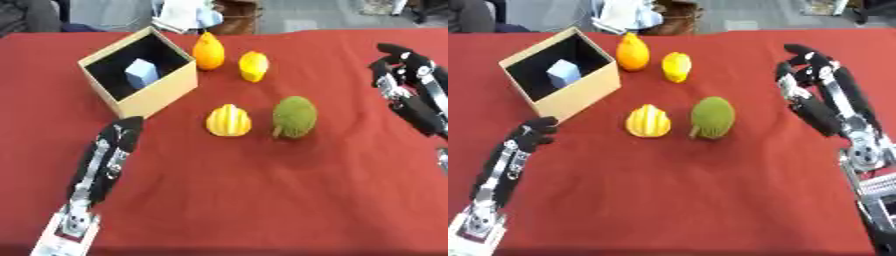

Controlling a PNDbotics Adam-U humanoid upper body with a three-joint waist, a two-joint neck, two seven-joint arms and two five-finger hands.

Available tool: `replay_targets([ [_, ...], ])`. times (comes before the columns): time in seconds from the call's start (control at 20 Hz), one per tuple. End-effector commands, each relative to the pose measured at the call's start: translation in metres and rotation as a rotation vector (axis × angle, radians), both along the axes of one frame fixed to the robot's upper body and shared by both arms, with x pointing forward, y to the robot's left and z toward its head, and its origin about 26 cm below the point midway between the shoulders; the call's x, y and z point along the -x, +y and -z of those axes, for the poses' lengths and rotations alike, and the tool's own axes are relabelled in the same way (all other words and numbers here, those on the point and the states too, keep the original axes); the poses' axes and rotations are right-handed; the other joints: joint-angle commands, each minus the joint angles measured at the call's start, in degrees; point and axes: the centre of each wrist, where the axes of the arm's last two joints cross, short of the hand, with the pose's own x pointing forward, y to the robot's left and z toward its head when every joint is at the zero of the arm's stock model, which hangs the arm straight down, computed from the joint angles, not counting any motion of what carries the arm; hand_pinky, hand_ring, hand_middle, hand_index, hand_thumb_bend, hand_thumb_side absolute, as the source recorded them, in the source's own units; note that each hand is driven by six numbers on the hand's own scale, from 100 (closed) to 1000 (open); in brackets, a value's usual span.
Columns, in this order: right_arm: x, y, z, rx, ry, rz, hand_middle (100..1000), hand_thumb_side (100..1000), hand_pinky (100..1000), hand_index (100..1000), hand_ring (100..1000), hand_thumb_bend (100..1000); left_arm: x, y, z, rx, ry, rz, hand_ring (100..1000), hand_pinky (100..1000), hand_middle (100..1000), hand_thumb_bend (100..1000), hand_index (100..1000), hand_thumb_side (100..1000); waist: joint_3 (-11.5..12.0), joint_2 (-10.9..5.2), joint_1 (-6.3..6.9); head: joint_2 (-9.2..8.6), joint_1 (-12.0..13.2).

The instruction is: Pick up objects on the table and place them in the box.

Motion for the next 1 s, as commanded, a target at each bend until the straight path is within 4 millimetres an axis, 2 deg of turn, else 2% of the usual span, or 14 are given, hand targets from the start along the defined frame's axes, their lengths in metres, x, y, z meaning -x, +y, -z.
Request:
replay_targets([
  [0.05, -0.008, -0.004, -0.014, 0.089, -0.024, -0.026, 731, 796, 647, 921, 636, 100, 0.000, 0.001, -0.004, -0.029, -0.012, 0.026, 811, 793, 776, 567, 849, 1000, 1.4, -1.90, -0.97, -0.10, -1.2],
  [0.2, -0.022, -0.005, -0.020, 0.249, 0.002, -0.055, 742, 783, 662, 923, 650, 100, 0.000, 0.000, -0.005, -0.030, -0.011, 0.038, 811, 793, 776, 566, 849, 1000, 2.0, -1.87, -0.88, -0.15, -1.6],
  [0.4, -0.042, 0.000, -0.025, 0.403, 0.060, -0.093, 752, 766, 678, 925, 664, 100, 0.000, -0.001, -0.005, -0.026, -0.011, 0.038, 810, 793, 776, 565, 849, 1000, 1.7, -1.73, -0.55, -0.19, -1.4],
  [0.65, -0.061, 0.007, -0.026, 0.470, 0.089, -0.132, 758, 759, 689, 928, 674, 100, 0.000, 0.000, -0.006, -0.025, -0.012, 0.033, 810, 793, 775, 564, 849, 1000, 1.2, -1.82, -0.32, -0.39, -1.1],
  [1.0, -0.069, 0.015, -0.019, 0.507, 0.096, -0.166, 759, 756, 693, 928, 678, 100, 0.000, 0.000, -0.005, -0.026, -0.010, 0.033, 810, 794, 775, 563, 849, 1000, 1.1, -1.92, -0.13, -0.35, -1.2],
])
